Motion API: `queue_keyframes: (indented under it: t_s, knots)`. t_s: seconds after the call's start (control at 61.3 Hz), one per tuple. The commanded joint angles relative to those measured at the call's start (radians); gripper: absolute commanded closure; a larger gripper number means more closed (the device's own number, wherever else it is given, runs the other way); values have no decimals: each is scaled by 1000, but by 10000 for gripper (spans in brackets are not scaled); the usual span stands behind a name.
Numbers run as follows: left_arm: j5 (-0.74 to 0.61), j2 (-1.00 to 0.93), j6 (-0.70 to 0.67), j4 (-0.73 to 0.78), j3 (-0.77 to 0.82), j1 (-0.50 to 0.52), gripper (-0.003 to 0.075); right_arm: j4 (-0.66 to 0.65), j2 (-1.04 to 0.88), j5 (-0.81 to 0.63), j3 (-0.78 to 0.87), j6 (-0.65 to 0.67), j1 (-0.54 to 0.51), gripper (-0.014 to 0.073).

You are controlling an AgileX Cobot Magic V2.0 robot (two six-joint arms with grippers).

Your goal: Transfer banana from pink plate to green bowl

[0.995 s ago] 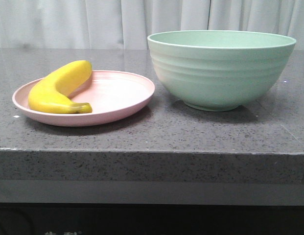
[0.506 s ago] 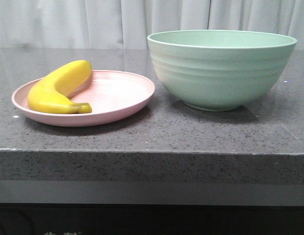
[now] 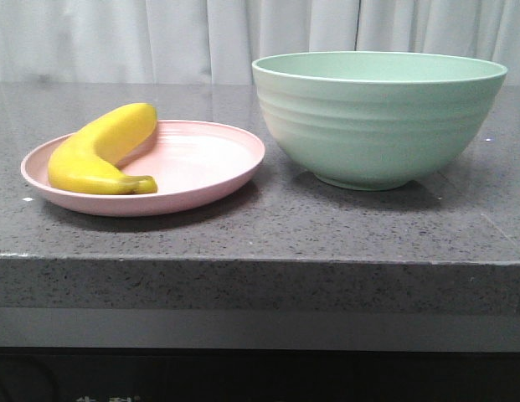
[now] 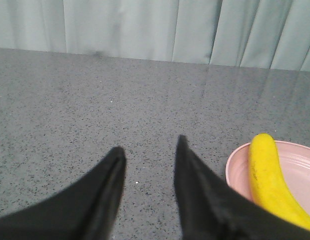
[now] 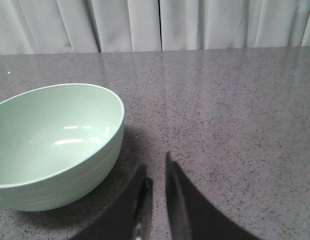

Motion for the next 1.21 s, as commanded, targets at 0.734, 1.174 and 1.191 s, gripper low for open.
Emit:
queue_keyframes:
  t_s: [0.734,1.174,1.191]
  knots:
    - [405,655,-10,-64,-568,-350,122,-5,15,-92,-37,1,-7,44]
    - [497,972,-10,-106,-754,-407,122,-5,15,-92,-37,1,-7,44]
    - [497,977,-10,-106,-754,-407,122,-5,15,-92,-37,1,-7,44]
